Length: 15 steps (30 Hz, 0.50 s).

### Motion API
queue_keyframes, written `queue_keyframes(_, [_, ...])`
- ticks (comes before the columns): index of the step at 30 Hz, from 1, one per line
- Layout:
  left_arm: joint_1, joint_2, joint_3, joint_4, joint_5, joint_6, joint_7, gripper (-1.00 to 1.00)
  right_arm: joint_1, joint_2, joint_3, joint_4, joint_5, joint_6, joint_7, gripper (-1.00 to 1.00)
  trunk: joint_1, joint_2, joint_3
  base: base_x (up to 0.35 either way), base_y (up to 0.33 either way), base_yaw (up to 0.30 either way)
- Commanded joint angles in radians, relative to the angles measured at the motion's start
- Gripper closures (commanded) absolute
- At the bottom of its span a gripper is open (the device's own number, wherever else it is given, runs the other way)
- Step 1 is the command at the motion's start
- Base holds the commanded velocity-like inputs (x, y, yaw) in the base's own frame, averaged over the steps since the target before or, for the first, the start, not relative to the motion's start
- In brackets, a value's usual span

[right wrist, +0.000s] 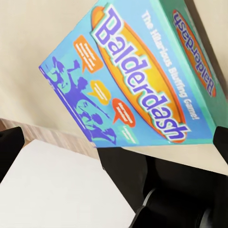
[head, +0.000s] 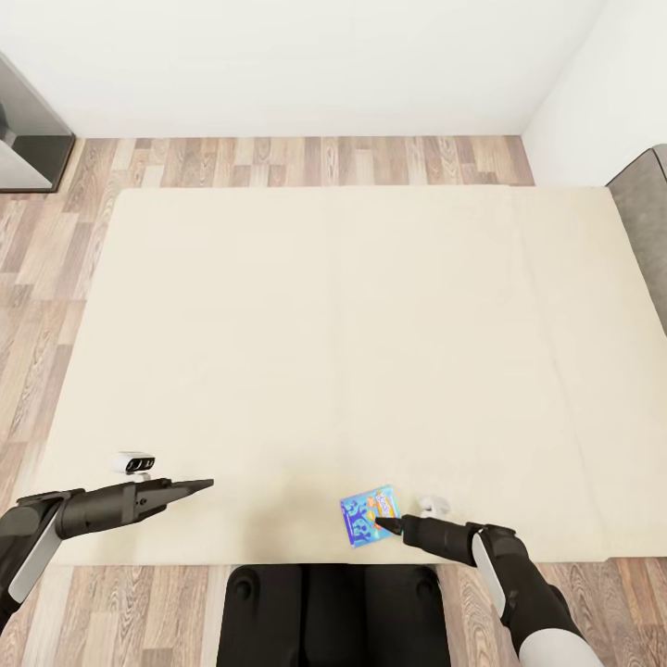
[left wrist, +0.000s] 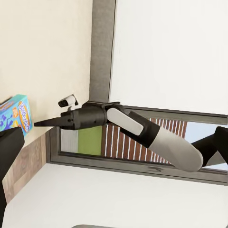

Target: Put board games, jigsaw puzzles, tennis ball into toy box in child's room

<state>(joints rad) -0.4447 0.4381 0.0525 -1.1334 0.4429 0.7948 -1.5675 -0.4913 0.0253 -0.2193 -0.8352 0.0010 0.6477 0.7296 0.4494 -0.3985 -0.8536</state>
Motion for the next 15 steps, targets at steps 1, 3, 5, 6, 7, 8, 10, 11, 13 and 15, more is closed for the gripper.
queue_keyframes(1, [0.0,0.0,0.0,0.0,0.0,0.011,-0.003,-1.0,-0.001,0.001,-0.005,0.0,0.0,0.008,0.004,-1.0,0.001,-0.002,-0.001,0.0,0.0,0.0])
queue_keyframes(3, [0.0,0.001,-0.001,0.0,0.0,0.011,-0.003,-1.0,-0.001,0.001,-0.005,0.0,0.0,0.008,0.004,-1.0,0.001,-0.002,-0.001,0.0,0.0,0.0])
queue_keyframes(5, [0.0,0.001,-0.001,0.0,0.0,0.011,-0.003,-1.0,-0.001,0.001,-0.004,0.0,0.0,0.009,0.004,-1.0,0.001,-0.002,-0.001,0.0,0.0,0.0])
queue_keyframes(6, [0.0,0.001,-0.001,0.0,0.0,0.011,-0.003,-1.0,-0.001,0.001,-0.004,0.0,0.001,0.008,0.005,-1.0,0.001,-0.002,-0.001,0.0,0.0,0.0])
queue_keyframes(7, [0.0,0.001,-0.001,0.0,0.0,0.011,-0.003,-1.0,-0.001,0.001,-0.004,0.0,0.001,0.009,0.005,-1.0,0.001,-0.002,-0.001,0.0,0.0,0.0])
queue_keyframes(8, [0.0,0.001,-0.001,0.0,0.0,0.011,-0.003,-1.0,-0.001,0.001,-0.004,0.0,0.001,0.008,0.005,-1.0,0.001,-0.002,-0.001,0.0,0.0,0.0])
queue_keyframes(10, [0.0,0.001,-0.001,0.0,0.0,0.011,-0.003,-1.0,-0.001,0.0,-0.004,0.0,0.001,0.008,0.005,-1.0,0.001,-0.002,-0.001,0.0,0.0,0.0])
queue_keyframes(11, [0.0,0.001,-0.001,0.0,0.0,0.011,-0.003,-1.0,-0.001,0.0,-0.004,0.0,0.001,0.008,0.005,-1.0,0.001,-0.002,-0.001,0.0,0.0,0.0])
queue_keyframes(13, [0.0,0.002,0.0,0.0,0.0,0.011,-0.003,-1.0,0.0,0.0,-0.004,0.0,0.001,0.007,0.005,-1.0,0.001,-0.002,-0.001,0.0,0.0,0.0])
queue_keyframes(15, [0.0,0.003,0.0,0.0,0.0,0.011,-0.003,-1.0,0.0,0.0,-0.005,0.0,0.001,0.007,0.007,-1.0,0.001,-0.002,-0.001,0.0,0.0,0.0])
